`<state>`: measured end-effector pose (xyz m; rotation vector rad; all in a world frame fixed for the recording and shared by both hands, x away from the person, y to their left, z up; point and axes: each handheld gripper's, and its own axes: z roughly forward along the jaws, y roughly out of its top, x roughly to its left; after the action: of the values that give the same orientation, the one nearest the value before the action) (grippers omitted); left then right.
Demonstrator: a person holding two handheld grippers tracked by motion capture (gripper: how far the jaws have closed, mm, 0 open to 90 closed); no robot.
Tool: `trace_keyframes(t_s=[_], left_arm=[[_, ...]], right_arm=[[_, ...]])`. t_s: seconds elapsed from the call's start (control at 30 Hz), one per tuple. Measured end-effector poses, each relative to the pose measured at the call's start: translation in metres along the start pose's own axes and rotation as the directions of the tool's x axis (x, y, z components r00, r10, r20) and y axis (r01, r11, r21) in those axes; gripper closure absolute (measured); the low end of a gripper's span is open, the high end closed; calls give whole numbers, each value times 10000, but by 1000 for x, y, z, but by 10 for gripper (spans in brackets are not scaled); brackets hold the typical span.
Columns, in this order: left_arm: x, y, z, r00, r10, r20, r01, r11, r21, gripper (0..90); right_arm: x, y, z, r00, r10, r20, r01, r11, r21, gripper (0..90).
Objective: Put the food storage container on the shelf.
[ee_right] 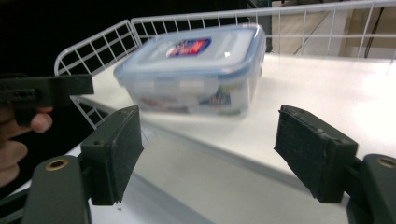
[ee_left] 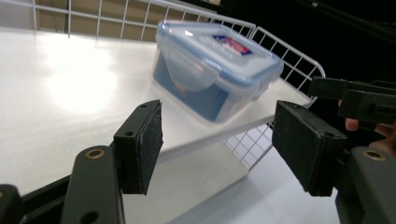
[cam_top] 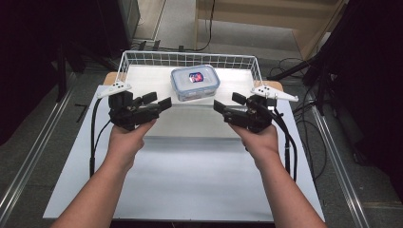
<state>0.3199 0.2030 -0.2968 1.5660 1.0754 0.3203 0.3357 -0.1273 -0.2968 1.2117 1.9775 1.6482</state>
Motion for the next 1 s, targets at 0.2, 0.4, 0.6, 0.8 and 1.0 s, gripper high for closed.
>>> trace_keyframes(t_s=[0.2, 0.4, 0.6, 0.8, 1.0], left_arm=[[-1, -23, -9, 9997, 241, 4, -241, 9996, 169, 309], [-2, -57, -16, 9982, 593, -21, -592, 9972, 450, 276], [2, -92, -26, 9955, 917, -232, -897, 9931, 761, 245], [8, -131, -42, 9913, 1176, -598, -1087, 9847, 1362, 205], [15, -176, -54, 9799, 1685, -1072, -1482, 9733, 1751, 158]], right_arm=[[3, -27, -9, 9992, -358, 161, 358, 9993, 47, 211], [1, -56, -17, 9964, -667, 517, 671, 9977, -69, 189], [-1, -86, -32, 9922, -1026, 710, 1047, 9941, -270, 151], [-5, -117, -51, 9878, -1275, 896, 1316, 9904, -413, 140], [-14, -162, -78, 9837, -1162, 1375, 1234, 9914, -446, 137]])
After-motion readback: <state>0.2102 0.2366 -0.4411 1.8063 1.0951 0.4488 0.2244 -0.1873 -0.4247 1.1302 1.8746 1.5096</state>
